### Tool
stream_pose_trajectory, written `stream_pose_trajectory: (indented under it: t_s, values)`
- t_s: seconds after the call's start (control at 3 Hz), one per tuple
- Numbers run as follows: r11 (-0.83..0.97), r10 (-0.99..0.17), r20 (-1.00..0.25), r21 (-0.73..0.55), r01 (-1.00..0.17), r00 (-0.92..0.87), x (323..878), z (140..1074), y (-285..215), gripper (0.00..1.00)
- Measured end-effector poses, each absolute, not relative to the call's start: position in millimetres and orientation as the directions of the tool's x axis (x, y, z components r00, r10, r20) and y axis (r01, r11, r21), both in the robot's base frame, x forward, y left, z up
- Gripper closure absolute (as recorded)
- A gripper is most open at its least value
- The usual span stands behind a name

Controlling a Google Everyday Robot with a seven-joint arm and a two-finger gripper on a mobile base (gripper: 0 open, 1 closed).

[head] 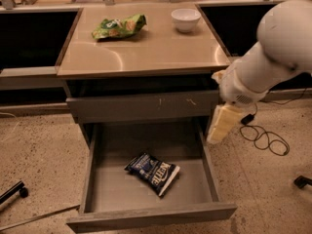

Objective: Pick blue chip bag from middle drawer and place on counter

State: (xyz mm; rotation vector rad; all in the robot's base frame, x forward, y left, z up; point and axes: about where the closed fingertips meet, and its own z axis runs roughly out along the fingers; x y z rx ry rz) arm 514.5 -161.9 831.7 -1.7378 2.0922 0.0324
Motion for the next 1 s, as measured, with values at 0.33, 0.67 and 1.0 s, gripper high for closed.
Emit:
stream_pose_trajectory:
  t_s: [0.33,0.67,1.0]
  values:
    - [0.258,-0.909,-0.390,-0.244,-0.935,-0.149,543,774,-142,0.00]
    - [0.272,-0.901,-0.409,-0.282,-0.920,-0.141,554,779,-140,0.00]
    - [0.272,-0.901,-0.410,-0.281,-0.920,-0.142,554,779,-139,0.00]
